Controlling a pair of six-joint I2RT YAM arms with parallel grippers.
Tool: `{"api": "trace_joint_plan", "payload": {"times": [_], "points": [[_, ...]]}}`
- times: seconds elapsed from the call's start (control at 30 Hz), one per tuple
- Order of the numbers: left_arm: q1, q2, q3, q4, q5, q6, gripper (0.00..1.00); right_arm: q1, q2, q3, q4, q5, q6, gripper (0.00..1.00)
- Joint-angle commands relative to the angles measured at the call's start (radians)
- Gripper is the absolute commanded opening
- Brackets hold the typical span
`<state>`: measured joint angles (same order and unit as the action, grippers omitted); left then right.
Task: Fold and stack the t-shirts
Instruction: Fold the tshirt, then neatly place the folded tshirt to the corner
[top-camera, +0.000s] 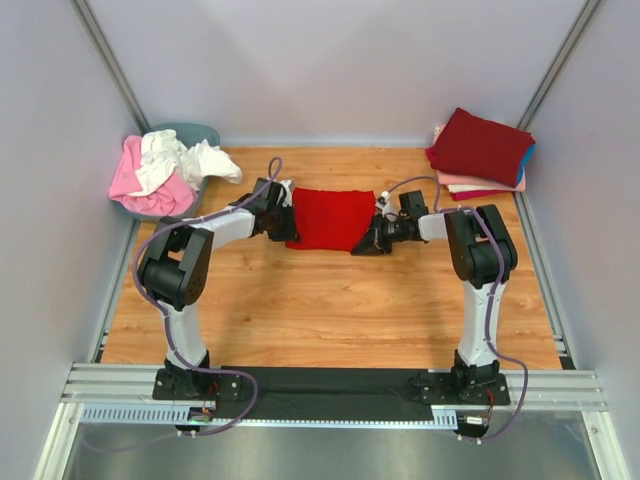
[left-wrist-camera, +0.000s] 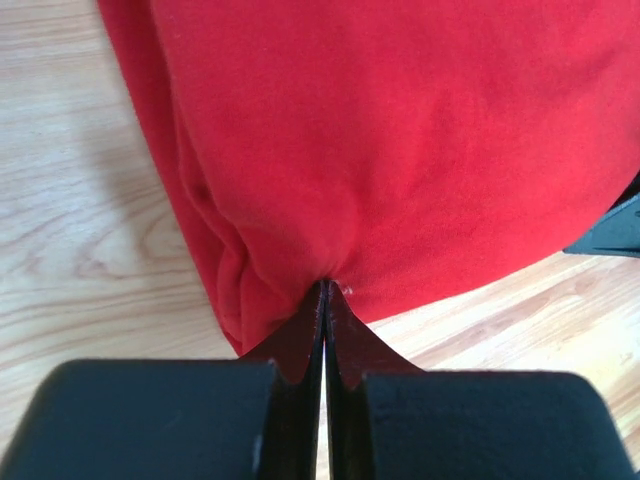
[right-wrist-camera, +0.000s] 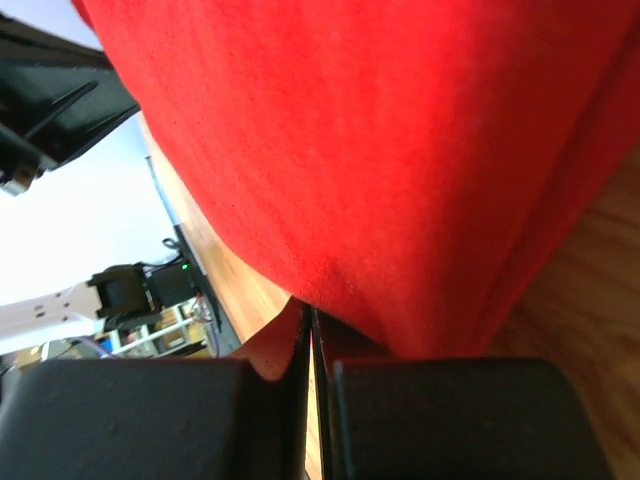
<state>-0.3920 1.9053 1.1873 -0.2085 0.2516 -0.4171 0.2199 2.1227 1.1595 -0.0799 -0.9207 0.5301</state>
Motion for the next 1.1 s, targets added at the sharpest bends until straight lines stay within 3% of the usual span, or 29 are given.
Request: {"api": "trace_joint_plan", "payload": {"times": [0.0, 0.13, 0.3, 0.4, 0.43, 0.5, 0.57, 0.7, 0.73, 0.83, 0.9, 1.07], "points": [[0.041, 0.015, -0.04, 0.032, -0.032, 0.023, 0.0, -0.028, 0.069, -0.035, 0.058, 0.036, -0.015, 0.0], [0.054, 0.015, -0.048, 0.032, -0.017, 0.023, 0.0, -0.028, 0.08, -0.041, 0.068, 0.017, -0.008, 0.01], [0.042, -0.041, -0.022, -0.006, -0.001, 0.044, 0.0, -0.001, -0.041, -0.061, 0.054, -0.041, -0.022, 0.03], [0.018, -0.087, 0.026, -0.084, -0.05, 0.07, 0.0, 0.038, -0.164, -0.029, -0.041, -0.04, -0.061, 0.25], [0.01, -0.104, 0.044, -0.101, -0.064, 0.075, 0.0, 0.042, -0.196, -0.021, -0.064, -0.021, -0.083, 0.39], [-0.019, -0.173, 0.052, -0.138, -0.106, 0.086, 0.0, 0.041, -0.285, 0.006, -0.112, 0.002, -0.094, 0.54], [-0.039, -0.253, 0.064, -0.175, -0.161, 0.09, 0.01, 0.035, -0.345, 0.043, -0.182, 0.048, -0.111, 0.65], [-0.076, -0.379, 0.089, -0.255, -0.248, 0.052, 0.23, 0.012, -0.374, 0.155, -0.29, 0.155, -0.145, 0.76], [-0.085, -0.428, 0.092, -0.27, -0.249, 0.037, 0.36, 0.006, -0.366, 0.19, -0.303, 0.198, -0.148, 0.79], [-0.09, -0.491, 0.1, -0.354, -0.296, -0.017, 0.56, -0.028, -0.339, 0.258, -0.356, 0.287, -0.15, 0.82], [-0.09, -0.546, 0.115, -0.442, -0.307, -0.025, 0.61, -0.053, -0.299, 0.284, -0.38, 0.324, -0.145, 0.83], [-0.09, -0.698, 0.136, -0.647, -0.35, -0.025, 0.63, -0.077, -0.176, 0.385, -0.394, 0.408, -0.131, 0.85]]}}
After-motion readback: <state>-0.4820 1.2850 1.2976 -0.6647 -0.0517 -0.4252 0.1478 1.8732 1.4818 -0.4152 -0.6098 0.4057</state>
